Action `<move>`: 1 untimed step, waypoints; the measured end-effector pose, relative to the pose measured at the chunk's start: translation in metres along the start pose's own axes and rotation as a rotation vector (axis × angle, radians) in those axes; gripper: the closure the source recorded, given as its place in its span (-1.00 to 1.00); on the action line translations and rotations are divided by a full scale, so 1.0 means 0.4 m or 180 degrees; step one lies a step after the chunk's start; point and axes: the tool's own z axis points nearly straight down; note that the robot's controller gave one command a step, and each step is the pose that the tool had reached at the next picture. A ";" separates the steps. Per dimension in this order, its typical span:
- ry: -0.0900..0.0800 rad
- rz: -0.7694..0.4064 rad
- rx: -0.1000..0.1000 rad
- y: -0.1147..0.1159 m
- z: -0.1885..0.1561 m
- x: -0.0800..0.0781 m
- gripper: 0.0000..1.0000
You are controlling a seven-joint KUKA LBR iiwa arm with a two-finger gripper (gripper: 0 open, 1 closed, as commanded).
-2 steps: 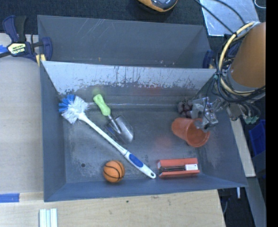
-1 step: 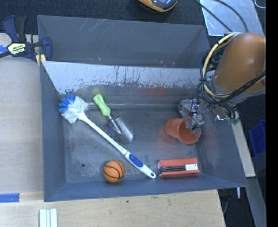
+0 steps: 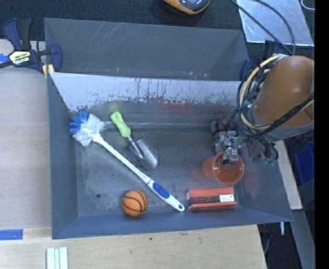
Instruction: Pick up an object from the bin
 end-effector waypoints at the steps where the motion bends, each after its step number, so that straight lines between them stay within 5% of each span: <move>1: 0.0000 -0.0001 0.0000 0.000 0.000 0.000 1.00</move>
Offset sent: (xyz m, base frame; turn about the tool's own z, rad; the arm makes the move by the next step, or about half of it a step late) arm 0.0604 0.0871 -0.0326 -0.1111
